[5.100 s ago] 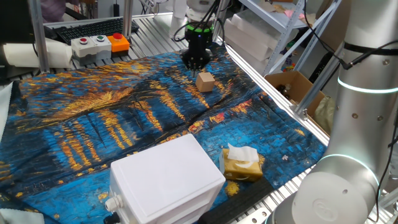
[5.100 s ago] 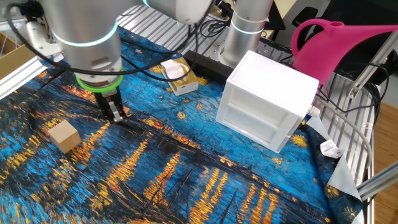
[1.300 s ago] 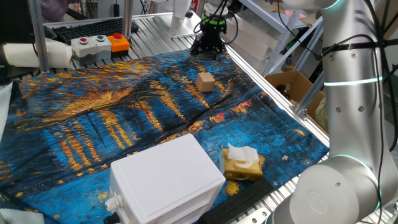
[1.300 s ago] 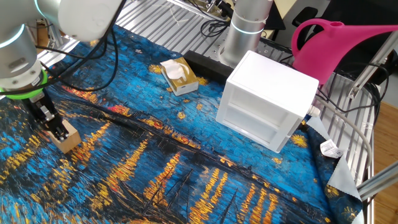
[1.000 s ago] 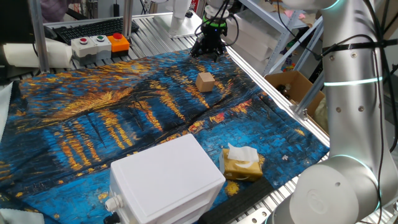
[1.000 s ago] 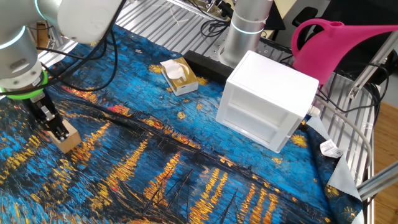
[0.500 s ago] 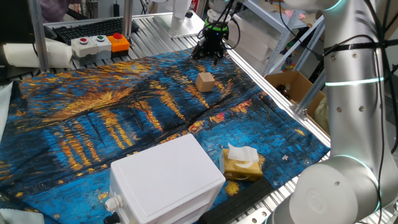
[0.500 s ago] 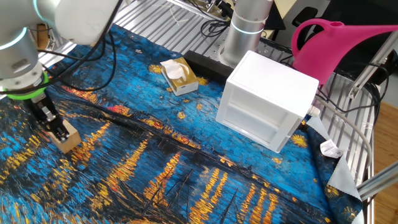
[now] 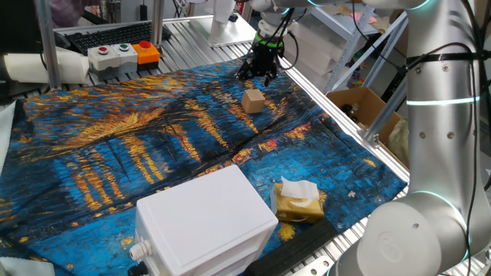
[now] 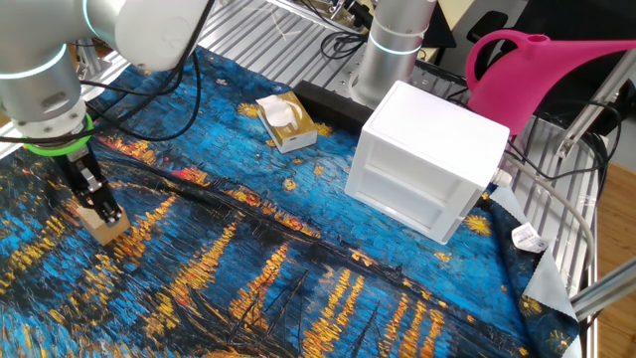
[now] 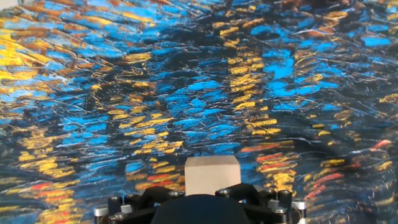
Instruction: Pick up the small block on the left and move it to the right
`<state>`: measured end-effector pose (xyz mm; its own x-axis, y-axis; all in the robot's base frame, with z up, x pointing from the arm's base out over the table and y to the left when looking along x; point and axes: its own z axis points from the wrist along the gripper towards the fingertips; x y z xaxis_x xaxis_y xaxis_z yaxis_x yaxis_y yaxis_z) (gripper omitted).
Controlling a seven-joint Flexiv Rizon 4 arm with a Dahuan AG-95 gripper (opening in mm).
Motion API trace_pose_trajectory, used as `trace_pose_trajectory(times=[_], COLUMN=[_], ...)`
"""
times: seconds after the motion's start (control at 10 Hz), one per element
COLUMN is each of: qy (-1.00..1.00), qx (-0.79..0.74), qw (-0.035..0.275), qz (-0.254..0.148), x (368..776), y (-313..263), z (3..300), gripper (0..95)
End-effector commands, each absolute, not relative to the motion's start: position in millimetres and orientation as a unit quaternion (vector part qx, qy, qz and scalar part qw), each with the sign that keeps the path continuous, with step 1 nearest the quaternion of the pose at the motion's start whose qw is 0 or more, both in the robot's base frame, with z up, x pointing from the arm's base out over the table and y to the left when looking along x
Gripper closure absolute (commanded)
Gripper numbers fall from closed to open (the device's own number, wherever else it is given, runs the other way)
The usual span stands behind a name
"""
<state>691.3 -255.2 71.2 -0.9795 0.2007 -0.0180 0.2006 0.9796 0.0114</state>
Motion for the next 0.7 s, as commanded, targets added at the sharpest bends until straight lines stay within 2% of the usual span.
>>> trace_pose_trajectory(times=[0.1, 0.7], qy=[0.996, 0.996], qx=[0.093, 0.084], qw=[0.012, 0.026], qz=[0.006, 0.009], x=[691.0, 689.7], y=[-257.4, -264.9], z=[67.9, 51.2], gripper=[0.0, 0.0])
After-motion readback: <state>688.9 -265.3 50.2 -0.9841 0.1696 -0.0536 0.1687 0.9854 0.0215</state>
